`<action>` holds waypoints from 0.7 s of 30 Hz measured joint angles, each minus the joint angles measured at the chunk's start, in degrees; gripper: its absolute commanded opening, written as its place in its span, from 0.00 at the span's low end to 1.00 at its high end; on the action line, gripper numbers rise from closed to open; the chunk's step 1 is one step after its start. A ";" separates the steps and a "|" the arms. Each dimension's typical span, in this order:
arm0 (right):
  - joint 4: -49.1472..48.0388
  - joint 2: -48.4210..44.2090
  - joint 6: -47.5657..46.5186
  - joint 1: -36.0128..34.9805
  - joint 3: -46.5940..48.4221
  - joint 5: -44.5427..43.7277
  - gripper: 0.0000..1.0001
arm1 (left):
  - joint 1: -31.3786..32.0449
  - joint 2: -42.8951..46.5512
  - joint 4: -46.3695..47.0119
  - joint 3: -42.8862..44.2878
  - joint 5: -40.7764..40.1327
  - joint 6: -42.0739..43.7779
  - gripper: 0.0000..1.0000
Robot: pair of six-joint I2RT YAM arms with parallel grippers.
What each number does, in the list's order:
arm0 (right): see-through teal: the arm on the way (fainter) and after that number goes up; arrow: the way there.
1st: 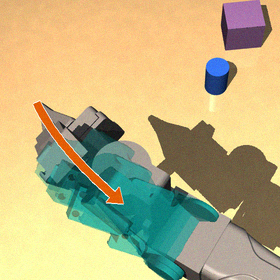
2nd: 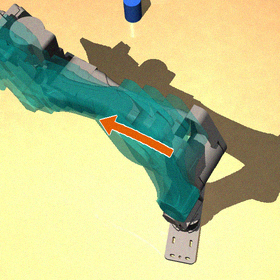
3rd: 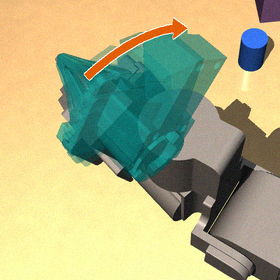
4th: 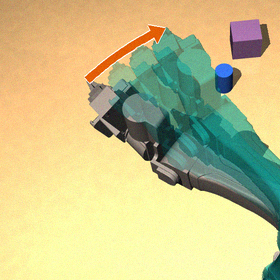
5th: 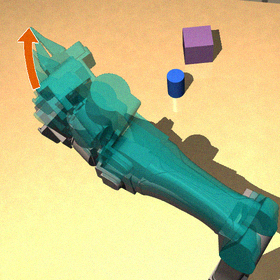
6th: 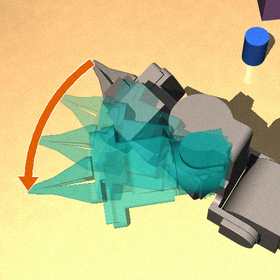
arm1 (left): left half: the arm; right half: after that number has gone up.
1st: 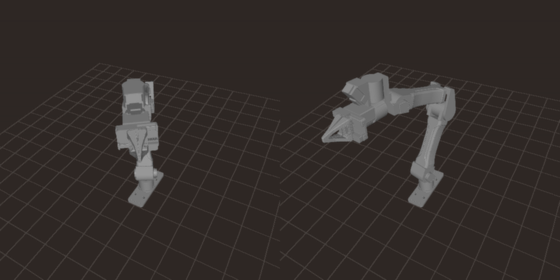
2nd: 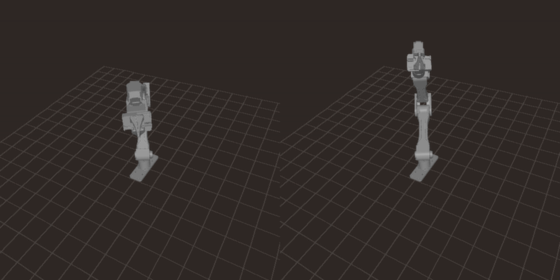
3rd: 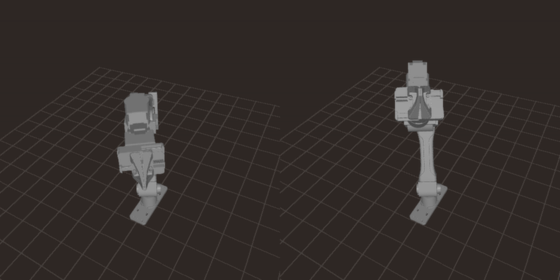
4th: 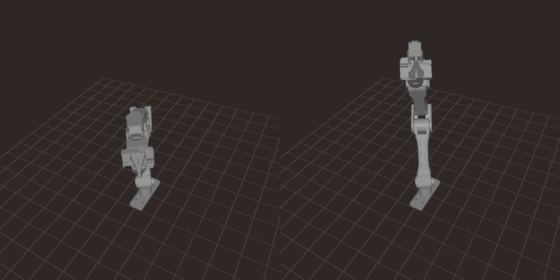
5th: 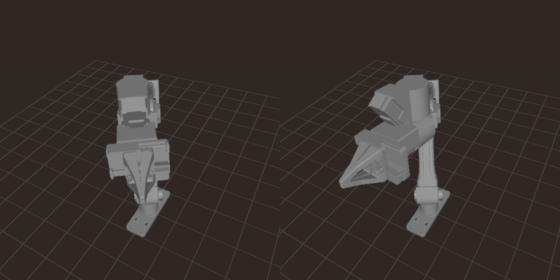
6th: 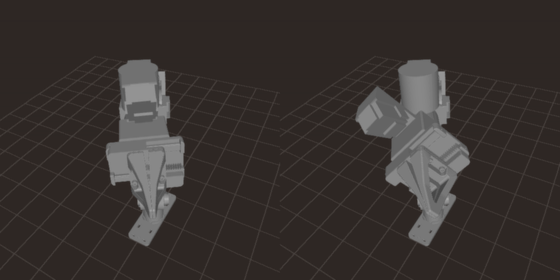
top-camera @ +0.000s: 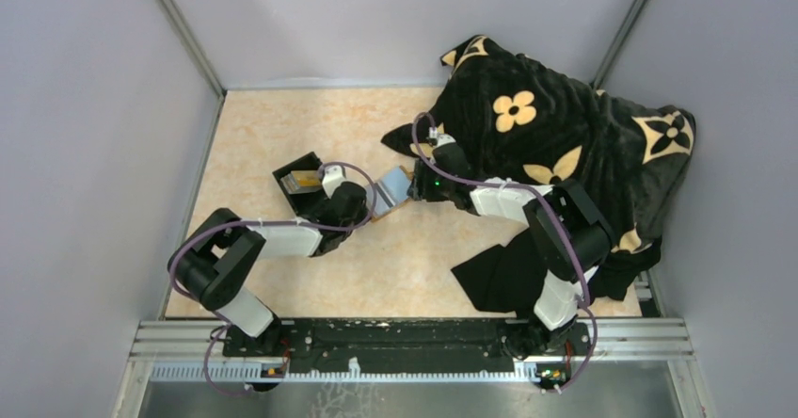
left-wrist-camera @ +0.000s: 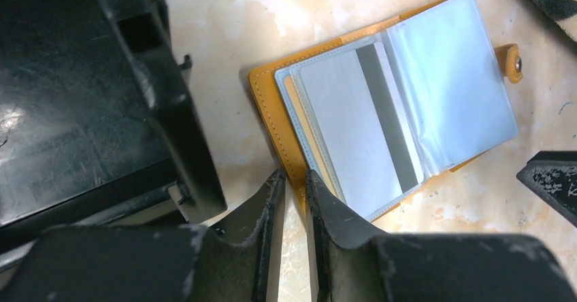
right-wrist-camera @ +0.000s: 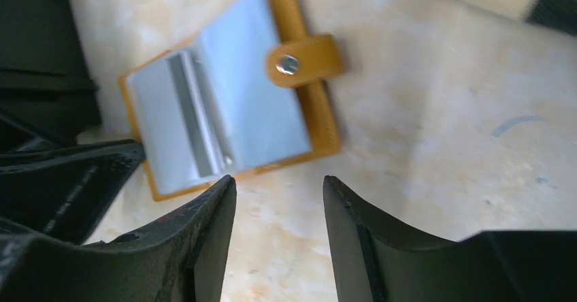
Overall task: Put the credit cards into the card holder
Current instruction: Insert the credit card into the card holder, then close the card holder at the center of the board.
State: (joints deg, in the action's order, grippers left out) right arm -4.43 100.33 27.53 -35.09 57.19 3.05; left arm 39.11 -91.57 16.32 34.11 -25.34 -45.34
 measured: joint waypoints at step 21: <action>-16.96 2.54 9.70 9.09 -9.35 9.81 0.56 | -0.15 -6.93 -1.31 6.67 -0.61 0.09 0.25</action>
State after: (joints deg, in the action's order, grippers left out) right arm -21.39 102.87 37.23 -26.00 47.83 12.86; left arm 38.96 -98.50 15.00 40.77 -25.96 -45.25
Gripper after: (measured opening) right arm 0.554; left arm 0.245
